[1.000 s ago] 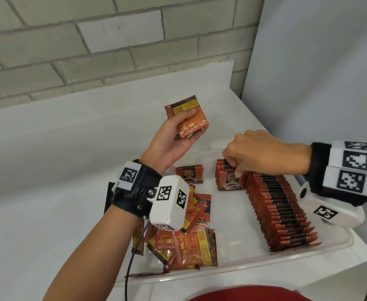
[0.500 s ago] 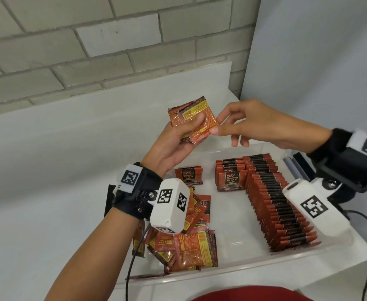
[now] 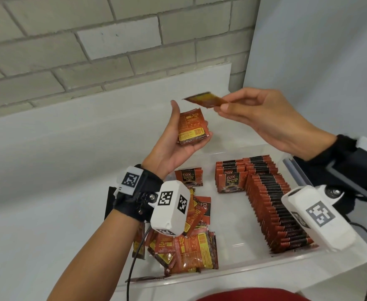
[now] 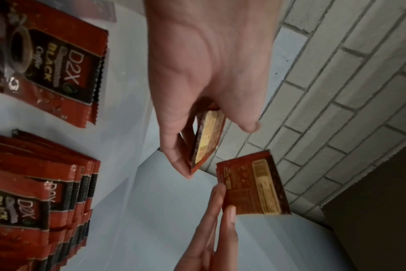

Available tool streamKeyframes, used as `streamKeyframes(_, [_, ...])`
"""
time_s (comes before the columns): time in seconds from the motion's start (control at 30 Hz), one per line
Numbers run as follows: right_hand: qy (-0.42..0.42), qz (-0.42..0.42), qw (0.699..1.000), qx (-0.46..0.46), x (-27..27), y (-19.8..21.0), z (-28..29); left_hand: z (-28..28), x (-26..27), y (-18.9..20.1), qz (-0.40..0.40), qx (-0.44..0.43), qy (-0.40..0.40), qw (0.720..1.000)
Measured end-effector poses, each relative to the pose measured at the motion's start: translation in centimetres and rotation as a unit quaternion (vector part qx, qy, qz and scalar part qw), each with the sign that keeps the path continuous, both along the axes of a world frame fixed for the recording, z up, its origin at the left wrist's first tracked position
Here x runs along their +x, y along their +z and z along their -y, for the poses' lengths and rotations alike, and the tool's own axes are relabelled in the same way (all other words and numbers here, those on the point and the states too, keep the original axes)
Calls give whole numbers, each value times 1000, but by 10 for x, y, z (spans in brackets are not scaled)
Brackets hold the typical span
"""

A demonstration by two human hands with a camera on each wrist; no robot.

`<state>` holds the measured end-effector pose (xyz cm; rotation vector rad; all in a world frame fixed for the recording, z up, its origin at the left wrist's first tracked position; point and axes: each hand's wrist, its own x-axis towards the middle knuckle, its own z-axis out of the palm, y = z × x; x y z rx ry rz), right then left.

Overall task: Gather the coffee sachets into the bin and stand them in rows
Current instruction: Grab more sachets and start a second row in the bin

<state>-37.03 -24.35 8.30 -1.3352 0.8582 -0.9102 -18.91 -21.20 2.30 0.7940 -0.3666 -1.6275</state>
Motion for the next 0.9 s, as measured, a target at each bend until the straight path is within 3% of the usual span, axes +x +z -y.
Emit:
streamKeyframes(0.23, [-7, -119, 991, -57, -1, -19, -5, -1, 0, 4, -1, -43, -3, 999])
streamKeyframes(0.37, [-9, -95, 994, -48, -1, -16, -4, -2, -1, 3, 30, -61, -11, 998])
streamKeyframes(0.53, [4, -66, 997, 25, -1, -7, 8, 0, 0, 0, 66, -96, -18, 993])
streamKeyframes(0.73, [52, -180, 982, 17, -2, -7, 12, -1, 0, 0, 108, -113, -30, 987])
streamKeyframes(0.9, [54, -248, 967, -27, -6, -2, 12, 1, 2, 0, 68, -75, -15, 995])
